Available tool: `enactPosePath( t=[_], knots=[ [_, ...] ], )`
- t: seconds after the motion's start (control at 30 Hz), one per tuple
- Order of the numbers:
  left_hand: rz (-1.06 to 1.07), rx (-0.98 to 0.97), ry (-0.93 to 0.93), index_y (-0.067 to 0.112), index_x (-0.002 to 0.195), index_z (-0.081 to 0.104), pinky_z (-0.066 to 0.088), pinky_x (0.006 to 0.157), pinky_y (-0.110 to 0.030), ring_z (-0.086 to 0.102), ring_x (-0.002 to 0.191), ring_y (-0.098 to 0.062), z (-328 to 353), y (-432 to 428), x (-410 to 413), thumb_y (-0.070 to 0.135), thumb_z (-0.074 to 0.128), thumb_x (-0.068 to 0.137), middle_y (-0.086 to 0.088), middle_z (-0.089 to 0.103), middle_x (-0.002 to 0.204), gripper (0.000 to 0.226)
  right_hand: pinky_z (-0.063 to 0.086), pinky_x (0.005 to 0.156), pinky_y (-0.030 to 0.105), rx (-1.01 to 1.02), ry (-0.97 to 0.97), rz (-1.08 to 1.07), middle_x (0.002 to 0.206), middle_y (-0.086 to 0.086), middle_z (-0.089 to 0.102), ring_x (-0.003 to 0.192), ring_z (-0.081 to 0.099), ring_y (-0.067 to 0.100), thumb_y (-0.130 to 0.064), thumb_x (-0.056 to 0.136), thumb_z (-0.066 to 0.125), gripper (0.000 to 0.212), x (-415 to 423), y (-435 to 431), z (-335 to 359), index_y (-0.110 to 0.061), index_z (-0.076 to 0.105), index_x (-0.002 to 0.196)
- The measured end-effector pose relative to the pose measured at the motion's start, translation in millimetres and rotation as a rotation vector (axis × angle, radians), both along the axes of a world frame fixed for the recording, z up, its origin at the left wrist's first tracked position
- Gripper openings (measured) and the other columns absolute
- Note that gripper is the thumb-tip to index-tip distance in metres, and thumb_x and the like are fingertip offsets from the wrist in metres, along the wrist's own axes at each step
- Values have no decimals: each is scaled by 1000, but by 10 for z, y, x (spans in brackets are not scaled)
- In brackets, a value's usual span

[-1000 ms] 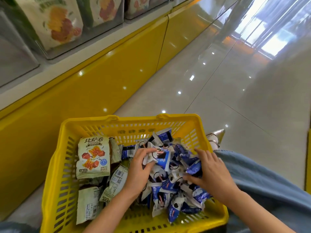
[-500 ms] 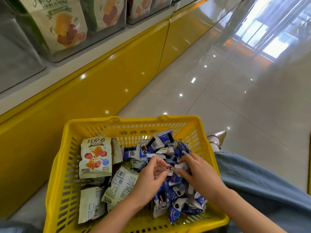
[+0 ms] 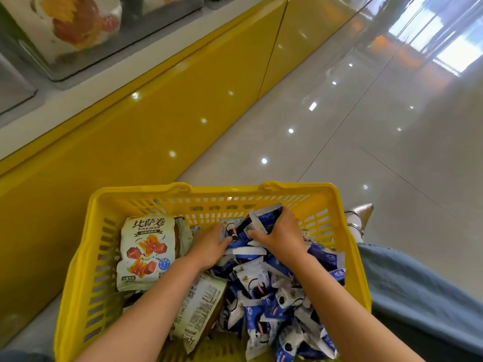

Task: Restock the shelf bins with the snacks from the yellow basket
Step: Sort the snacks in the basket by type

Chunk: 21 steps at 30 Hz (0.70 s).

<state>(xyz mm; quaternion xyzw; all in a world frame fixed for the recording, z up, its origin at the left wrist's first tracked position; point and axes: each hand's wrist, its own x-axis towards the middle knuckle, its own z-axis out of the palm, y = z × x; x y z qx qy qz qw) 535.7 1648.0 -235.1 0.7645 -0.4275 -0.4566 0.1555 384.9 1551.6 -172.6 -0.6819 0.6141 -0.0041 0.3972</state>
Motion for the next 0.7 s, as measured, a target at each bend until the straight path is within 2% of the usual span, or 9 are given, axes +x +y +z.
enactPosePath(
  t=[0.07, 0.17, 0.27, 0.33, 0.43, 0.53, 0.63, 0.7],
  knots=[
    [-53, 19, -53, 17, 135, 38, 24, 107, -37, 39, 129, -25, -72, -38, -22, 40, 46, 94, -7, 45, 139, 48, 54, 82, 40, -40, 98, -2, 109, 2, 58, 98, 59, 20, -53, 55, 82, 80, 7, -20, -65, -15, 45, 115],
    [-23, 92, -92, 17, 140, 33, 26, 107, -39, 33, 133, -27, -141, -102, 2, 50, 51, 89, -8, 37, 144, 63, 51, 82, 35, -123, 180, 59, 109, 3, 56, 102, 56, 22, -55, 60, 79, 80, 3, -24, -119, -12, 44, 119],
    [-7, 185, -67, 16, 141, 32, 32, 106, -39, 32, 132, -30, -185, -150, 47, 55, 56, 84, -12, 30, 145, 73, 41, 92, 32, -219, 252, 236, 117, 3, 54, 110, 48, 21, -58, 71, 68, 71, -14, -8, -185, -16, 47, 125],
    [25, 182, -18, 13, 133, 39, 37, 99, -36, 38, 123, -28, -189, -160, 59, 51, 61, 82, -12, 35, 137, 67, 36, 92, 30, -232, 256, 335, 117, 2, 52, 110, 44, 21, -55, 76, 65, 60, -37, 1, -205, -18, 50, 120],
    [89, 137, 139, 10, 128, 38, 37, 84, -28, 45, 108, -20, -165, -128, 46, 40, 64, 84, -6, 44, 127, 58, 46, 76, 29, -96, 100, 298, 113, 0, 59, 97, 57, 19, -43, 79, 69, 48, -58, 13, -192, -20, 46, 114],
    [148, 45, 171, 12, 118, 40, 36, 77, -26, 44, 99, -16, -109, -77, 40, 31, 61, 88, 0, 45, 114, 42, 49, 64, 24, -78, 33, 274, 112, -6, 61, 80, 58, 12, -41, 81, 68, 47, -67, 27, -131, -26, 43, 118],
    [293, -110, 205, 14, 98, 44, 37, 66, -25, 48, 91, -18, -14, -49, 7, 17, 57, 91, -2, 51, 100, 15, 54, 70, 28, -86, -58, 265, 112, -7, 63, 83, 61, 12, -40, 81, 68, 45, -75, 61, -43, -30, 48, 121],
    [385, -208, 196, 12, 92, 45, 37, 64, -19, 48, 86, -18, 80, -39, -38, 9, 55, 91, -2, 51, 91, 11, 55, 73, 31, -97, -99, 263, 108, -6, 65, 85, 63, 13, -38, 81, 69, 42, -98, 97, 42, -29, 52, 118]
  ],
)
